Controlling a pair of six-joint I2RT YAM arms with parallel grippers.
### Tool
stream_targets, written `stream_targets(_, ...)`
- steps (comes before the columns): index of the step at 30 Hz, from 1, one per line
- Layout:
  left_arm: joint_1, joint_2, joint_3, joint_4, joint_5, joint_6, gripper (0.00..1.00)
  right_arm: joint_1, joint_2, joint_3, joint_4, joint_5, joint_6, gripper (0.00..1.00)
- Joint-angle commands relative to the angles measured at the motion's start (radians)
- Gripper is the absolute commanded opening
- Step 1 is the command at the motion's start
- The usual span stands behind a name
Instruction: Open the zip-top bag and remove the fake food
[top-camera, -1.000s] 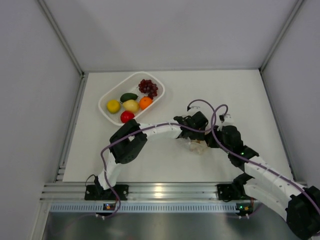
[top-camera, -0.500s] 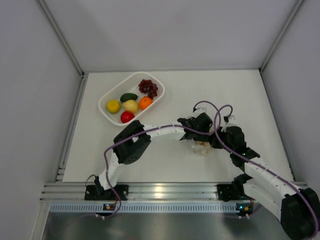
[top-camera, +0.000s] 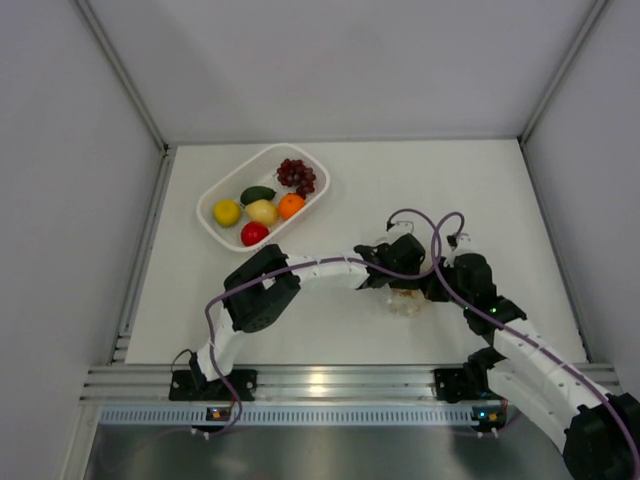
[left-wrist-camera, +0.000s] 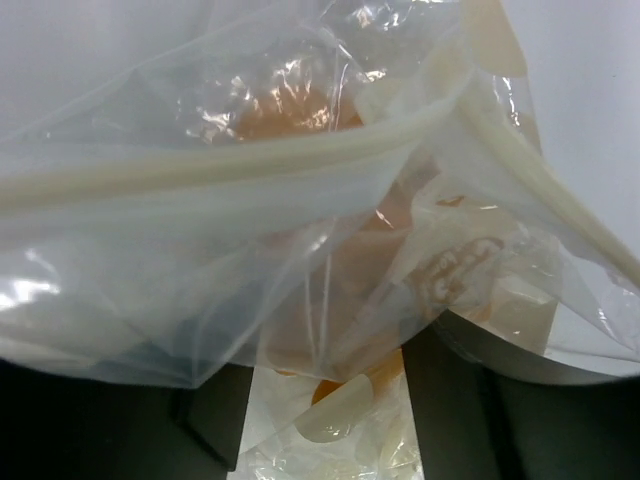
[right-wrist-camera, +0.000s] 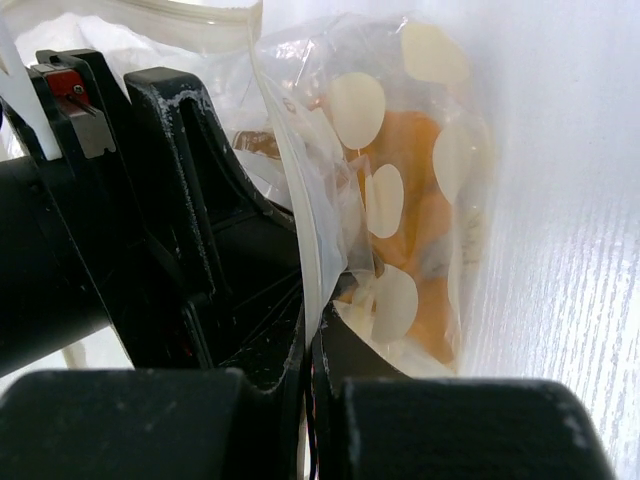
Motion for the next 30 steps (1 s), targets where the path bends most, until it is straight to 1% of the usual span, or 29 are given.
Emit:
stream_targets(1,-0.022,-0.019,0.021,0.100,0.002,-0.050,0.66,0.027,-0.006,0.024,-0.023,-0.175,0.009,0.00)
stream_targets(4,-0.020,-0.039,0.029,0.102,-0.042,-0.047,0.66,0.027,-0.017,0.012,-0.009,-0.205,0.010,0.00)
stream_targets(5,-0.020,-0.045,0.035,0.102,-0.076,-0.045,0.66,0.029,-0.015,0.006,0.002,-0.245,0.012,0.00)
stream_targets(7,-0.020,-0.041,0.063,0.099,-0.099,-0.032,0.67,0.029,-0.002,-0.007,0.037,-0.285,0.025,0.00)
stream_targets(8,-0.020,-0.033,0.070,0.091,-0.117,-0.021,0.68,0.031,0.001,-0.020,0.058,-0.348,0.036,0.00)
stream_targets(10,-0.020,-0.033,0.078,0.066,-0.142,-0.021,0.71,0.031,0.014,-0.028,0.112,-0.414,0.045,0.00)
stream_targets(11,-0.020,-0.041,0.075,0.036,-0.159,-0.016,0.75,0.037,0.023,-0.025,0.121,-0.475,0.051,0.00)
stream_targets(12,-0.020,-0.050,0.066,0.027,-0.173,-0.016,0.76,0.037,0.025,-0.020,0.124,-0.492,0.050,0.00)
stream_targets(13,-0.020,-0.060,0.052,0.020,-0.180,-0.016,0.77,0.043,0.000,-0.011,0.093,-0.457,0.047,0.00)
stream_targets(16,-0.025,-0.139,-0.052,0.020,-0.219,-0.016,0.75,0.050,-0.087,0.041,-0.003,-0.326,0.016,0.00)
stream_targets(17,-0.029,-0.180,-0.075,0.020,-0.237,-0.009,0.73,0.049,-0.106,0.077,-0.074,-0.234,-0.002,0.00)
stream_targets(18,-0.034,-0.197,-0.122,0.020,-0.252,-0.007,0.73,0.050,-0.120,0.099,-0.113,-0.181,-0.010,0.00)
stream_targets(19,-0.037,-0.217,-0.144,0.020,-0.257,-0.008,0.73,0.052,-0.132,0.120,-0.156,-0.096,-0.017,0.00)
stream_targets(21,-0.040,-0.267,-0.195,0.010,-0.284,-0.007,0.73,0.051,-0.132,0.182,-0.239,-0.037,-0.039,0.00)
stream_targets(23,-0.049,-0.321,-0.221,0.002,-0.312,-0.005,0.72,0.054,-0.120,0.219,-0.285,0.032,-0.039,0.00)
stream_targets(25,-0.060,-0.363,-0.235,-0.023,-0.361,-0.004,0.72,0.063,-0.104,0.223,-0.293,0.089,-0.031,0.00)
stream_targets(26,-0.065,-0.369,-0.230,-0.038,-0.378,0.001,0.72,0.066,-0.095,0.219,-0.293,0.091,-0.028,0.00)
stream_targets(30,-0.066,-0.384,-0.207,-0.090,-0.430,0.007,0.73,0.089,-0.032,0.216,-0.296,0.202,-0.028,0.00)
